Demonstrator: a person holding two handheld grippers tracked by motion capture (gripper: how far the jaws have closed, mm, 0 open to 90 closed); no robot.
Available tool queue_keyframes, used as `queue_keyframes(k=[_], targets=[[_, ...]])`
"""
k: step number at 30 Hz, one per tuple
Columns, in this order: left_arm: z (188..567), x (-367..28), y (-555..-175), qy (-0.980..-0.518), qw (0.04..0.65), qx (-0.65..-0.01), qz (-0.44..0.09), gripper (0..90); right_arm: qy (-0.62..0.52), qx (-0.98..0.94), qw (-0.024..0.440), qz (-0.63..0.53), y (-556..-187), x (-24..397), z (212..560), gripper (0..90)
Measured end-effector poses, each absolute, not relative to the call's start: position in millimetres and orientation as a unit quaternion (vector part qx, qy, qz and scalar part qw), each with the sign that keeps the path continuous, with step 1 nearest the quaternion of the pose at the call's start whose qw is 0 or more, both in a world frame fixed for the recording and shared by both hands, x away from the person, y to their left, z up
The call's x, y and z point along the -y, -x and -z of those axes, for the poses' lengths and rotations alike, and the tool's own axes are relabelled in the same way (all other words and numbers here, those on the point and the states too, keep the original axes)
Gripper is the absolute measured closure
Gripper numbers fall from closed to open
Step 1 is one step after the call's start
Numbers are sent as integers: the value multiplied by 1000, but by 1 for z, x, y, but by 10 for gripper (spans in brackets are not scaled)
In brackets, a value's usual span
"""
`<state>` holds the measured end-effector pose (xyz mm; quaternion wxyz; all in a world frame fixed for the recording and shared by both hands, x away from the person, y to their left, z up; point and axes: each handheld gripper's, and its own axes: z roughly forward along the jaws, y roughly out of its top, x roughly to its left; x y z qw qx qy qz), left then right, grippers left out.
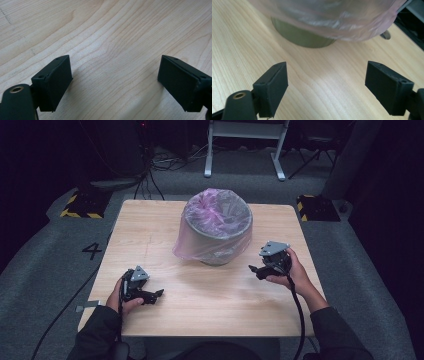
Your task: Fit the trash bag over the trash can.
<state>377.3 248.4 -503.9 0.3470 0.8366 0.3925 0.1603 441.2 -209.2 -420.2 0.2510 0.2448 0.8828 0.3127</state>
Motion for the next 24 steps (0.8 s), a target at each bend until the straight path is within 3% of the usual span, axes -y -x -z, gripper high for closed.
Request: queue_keyframes(k=[24], targets=[[504,-248,-377,-837,347,-392,-160,120,-280,-885,178,-327,-426,229,477,192]])
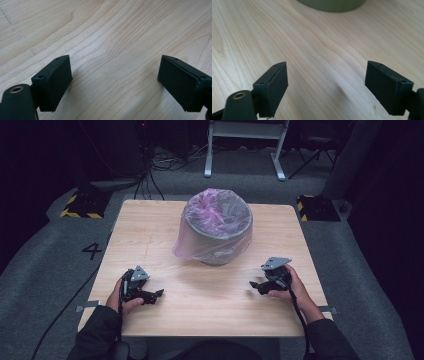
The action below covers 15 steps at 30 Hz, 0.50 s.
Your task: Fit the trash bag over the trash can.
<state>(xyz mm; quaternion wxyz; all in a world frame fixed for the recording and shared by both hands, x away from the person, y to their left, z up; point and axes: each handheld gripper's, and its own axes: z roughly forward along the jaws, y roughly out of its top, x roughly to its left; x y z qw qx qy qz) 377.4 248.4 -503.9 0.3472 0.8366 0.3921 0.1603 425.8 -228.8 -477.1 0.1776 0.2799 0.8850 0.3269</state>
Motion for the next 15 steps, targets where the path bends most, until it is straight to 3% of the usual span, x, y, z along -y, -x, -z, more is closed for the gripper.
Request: queue_keyframes(k=[15], targets=[[504,-248,-378,-837,347,-392,-160,119,-350,-848,156,-367,-407,267,502,182]])
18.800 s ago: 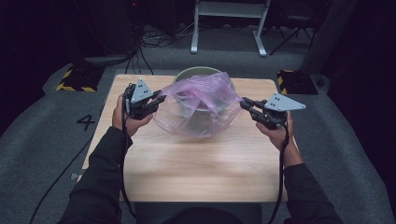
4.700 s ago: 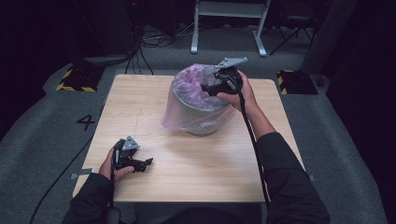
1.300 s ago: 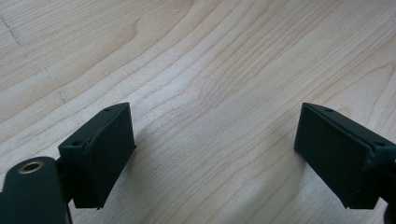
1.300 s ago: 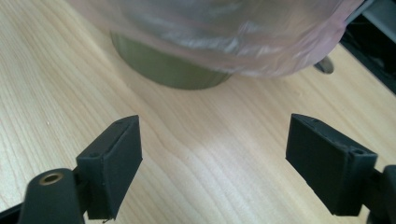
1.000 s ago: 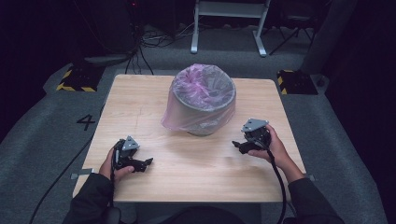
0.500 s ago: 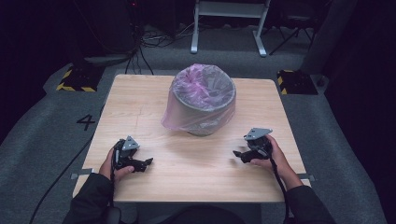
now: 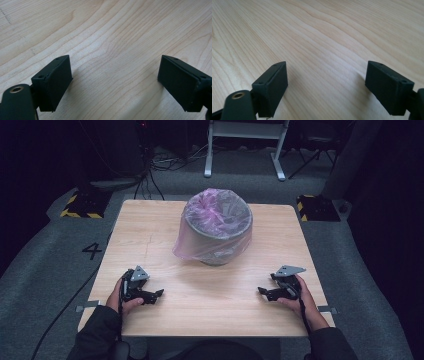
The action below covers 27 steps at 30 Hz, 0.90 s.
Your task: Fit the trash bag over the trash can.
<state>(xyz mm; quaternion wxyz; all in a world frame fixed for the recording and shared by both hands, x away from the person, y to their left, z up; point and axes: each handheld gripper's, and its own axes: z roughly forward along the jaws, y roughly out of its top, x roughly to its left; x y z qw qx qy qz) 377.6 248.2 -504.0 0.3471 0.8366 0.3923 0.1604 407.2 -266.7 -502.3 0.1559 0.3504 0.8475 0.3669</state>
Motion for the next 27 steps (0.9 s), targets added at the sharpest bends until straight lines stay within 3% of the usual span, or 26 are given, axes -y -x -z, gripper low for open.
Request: queue_keyframes(k=[8,27], targets=[[504,-248,-378,-837,346,-392,-160,111,-360,-842,163,-369,-393,281,503,172],[504,-248,-378,-837,346,-392,-160,110,-362,-843,161,-364,-400,274,504,128]])
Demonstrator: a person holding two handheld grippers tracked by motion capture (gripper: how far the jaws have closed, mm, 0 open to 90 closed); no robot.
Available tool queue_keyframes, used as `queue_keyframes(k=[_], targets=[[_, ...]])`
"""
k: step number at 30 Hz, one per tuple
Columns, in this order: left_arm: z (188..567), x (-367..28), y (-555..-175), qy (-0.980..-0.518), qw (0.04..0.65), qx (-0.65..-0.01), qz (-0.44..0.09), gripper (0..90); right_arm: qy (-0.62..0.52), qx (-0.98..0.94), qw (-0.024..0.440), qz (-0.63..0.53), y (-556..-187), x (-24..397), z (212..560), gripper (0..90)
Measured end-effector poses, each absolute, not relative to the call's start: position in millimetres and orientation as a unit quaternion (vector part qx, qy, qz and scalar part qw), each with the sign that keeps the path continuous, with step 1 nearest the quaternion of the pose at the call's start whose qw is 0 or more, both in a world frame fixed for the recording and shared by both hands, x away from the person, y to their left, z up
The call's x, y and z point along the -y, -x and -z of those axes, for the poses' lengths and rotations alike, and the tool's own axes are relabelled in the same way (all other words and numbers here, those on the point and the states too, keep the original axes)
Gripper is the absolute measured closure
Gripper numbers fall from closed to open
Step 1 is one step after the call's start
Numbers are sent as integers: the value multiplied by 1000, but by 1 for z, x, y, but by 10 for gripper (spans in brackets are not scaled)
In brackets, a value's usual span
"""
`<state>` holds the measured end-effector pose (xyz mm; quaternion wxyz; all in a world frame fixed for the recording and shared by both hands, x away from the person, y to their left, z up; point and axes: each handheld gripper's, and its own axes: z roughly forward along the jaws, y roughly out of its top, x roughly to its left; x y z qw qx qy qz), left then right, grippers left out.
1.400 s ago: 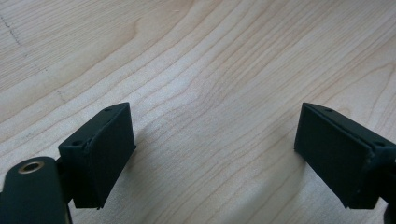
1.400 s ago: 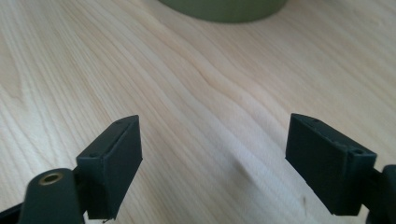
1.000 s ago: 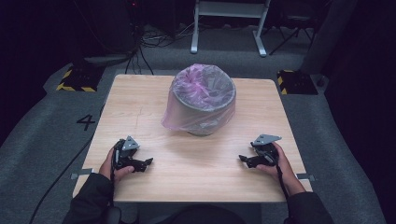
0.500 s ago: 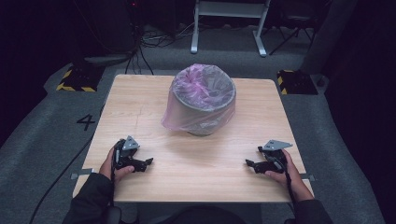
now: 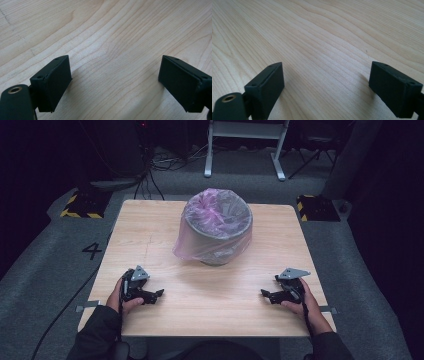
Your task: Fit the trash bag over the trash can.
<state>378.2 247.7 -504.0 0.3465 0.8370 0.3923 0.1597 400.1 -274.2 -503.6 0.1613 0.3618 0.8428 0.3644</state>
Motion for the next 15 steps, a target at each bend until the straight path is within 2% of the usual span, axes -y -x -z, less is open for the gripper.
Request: queue_keyframes(k=[15], targets=[[504,-248,-379,-838,346,-391,-160,105,-362,-843,161,-364,-400,274,504,129]])
